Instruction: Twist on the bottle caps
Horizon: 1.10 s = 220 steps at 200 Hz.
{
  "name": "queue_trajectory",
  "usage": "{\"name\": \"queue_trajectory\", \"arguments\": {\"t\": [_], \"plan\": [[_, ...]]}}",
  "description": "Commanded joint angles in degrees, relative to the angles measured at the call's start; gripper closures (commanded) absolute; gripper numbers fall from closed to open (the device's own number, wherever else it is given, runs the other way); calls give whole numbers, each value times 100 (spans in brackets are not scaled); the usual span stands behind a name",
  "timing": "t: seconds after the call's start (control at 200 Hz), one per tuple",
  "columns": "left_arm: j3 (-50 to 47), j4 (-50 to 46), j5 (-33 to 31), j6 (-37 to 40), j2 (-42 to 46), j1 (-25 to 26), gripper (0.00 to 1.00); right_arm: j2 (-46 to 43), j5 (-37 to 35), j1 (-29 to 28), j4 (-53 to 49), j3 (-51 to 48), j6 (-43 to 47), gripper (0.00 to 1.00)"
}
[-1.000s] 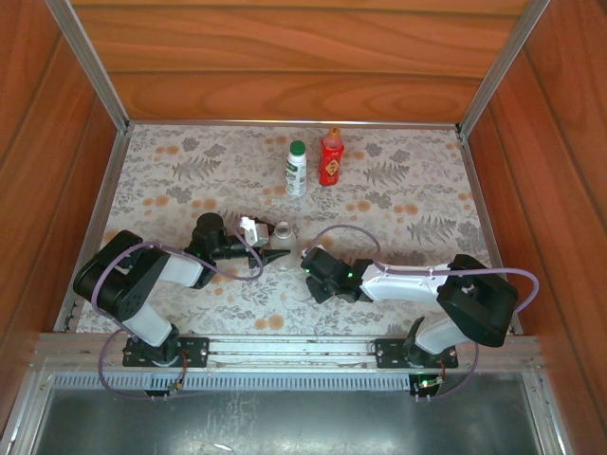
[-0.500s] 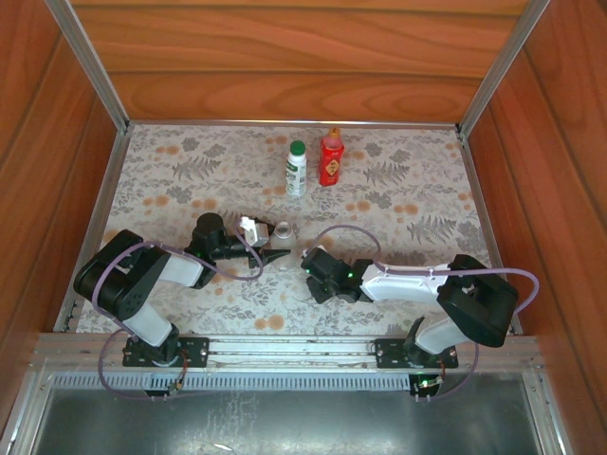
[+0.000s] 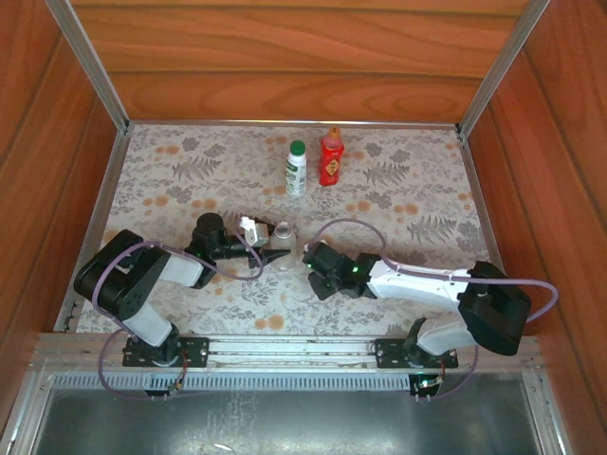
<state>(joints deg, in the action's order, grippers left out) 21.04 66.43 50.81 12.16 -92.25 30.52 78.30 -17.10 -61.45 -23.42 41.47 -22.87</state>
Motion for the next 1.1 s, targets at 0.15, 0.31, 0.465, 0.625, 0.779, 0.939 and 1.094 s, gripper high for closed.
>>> {"name": "queue_trajectory", "arguments": {"t": [0.15, 0.31, 0.465, 0.625, 0.779, 0.939, 1.094], "plan": [[2, -298, 155, -1, -144, 30, 44, -244, 279, 144, -1604, 1207, 243, 58], [24, -298, 186, -3, -178, 31, 44, -109, 413, 237, -2436, 2218, 568, 58], [41, -298, 212, -12, -197, 28, 44, 130, 563, 306, -2884, 3178, 945, 57], [70, -298, 274, -12, -213, 30, 44, 584, 688, 357, -3274, 4228, 1360, 57], [78, -306, 308, -39, -262, 24, 45, 1110, 857, 476, -3497, 5003, 1739, 57], [51, -307, 299, -20, -252, 29, 45, 1533, 1104, 579, -3586, 5428, 1902, 57], [90, -306, 331, -30, -285, 29, 45, 1883, 1221, 637, -3609, 5658, 2006, 57]]}}
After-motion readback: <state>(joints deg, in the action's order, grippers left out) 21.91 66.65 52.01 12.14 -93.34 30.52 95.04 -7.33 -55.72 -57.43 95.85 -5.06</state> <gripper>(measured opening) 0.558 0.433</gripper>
